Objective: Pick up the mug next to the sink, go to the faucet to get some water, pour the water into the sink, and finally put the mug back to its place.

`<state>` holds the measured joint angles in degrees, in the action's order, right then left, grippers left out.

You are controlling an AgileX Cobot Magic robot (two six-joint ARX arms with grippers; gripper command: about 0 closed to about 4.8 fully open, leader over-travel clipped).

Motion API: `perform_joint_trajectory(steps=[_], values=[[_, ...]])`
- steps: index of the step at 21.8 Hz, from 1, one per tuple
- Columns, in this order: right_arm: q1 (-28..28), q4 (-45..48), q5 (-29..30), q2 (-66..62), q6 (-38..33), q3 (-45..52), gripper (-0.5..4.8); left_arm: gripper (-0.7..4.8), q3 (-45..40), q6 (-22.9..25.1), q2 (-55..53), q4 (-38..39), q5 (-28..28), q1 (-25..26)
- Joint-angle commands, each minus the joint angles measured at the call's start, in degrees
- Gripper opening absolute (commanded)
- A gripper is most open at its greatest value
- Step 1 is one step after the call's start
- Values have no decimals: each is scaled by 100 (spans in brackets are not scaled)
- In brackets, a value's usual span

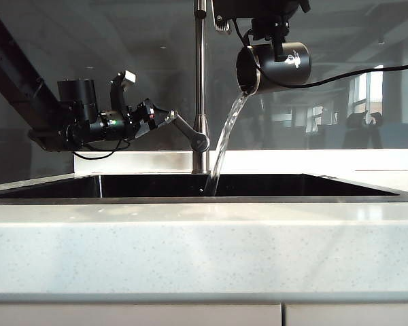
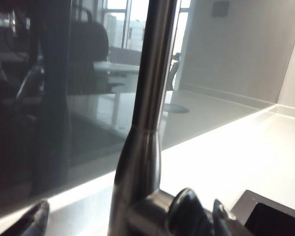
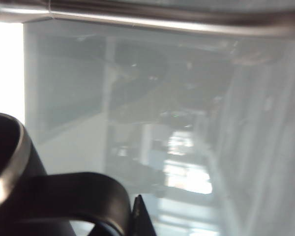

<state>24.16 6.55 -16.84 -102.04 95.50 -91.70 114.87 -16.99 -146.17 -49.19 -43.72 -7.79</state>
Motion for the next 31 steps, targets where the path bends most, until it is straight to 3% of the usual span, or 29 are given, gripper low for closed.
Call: perform_joint_trajectory(steps=[1,7,17,19,21,23,26,28,31], values=[[24,321,2,105,728,-63,-1,421,7,-15,31,240,2,-4],[170,402,4,205,1292,-63,-1,421,7,-15,31,459,2,-4],[205,391,-22,212,1196,-61,-1,421,7,-15,31,459,2,-4],[205,398,-35,212,553,-61,-1,421,7,-15,31,459,2,-4],[205,400,-278,212,-817,-61,-1,421,7,-15,31,459,2,-4],[205,369,-787,212,-3353,-59,-1,421,7,-15,31,459,2,-4],[131,-125,-850,278,-5388,-57,-2,421,9,-15,31,459,2,-9],[74,-479,-809,332,-6428,-9,-1,421,9,-17,31,461,2,-11],[-162,-280,-402,680,-7622,588,-2,421,9,-17,31,461,0,-17]])
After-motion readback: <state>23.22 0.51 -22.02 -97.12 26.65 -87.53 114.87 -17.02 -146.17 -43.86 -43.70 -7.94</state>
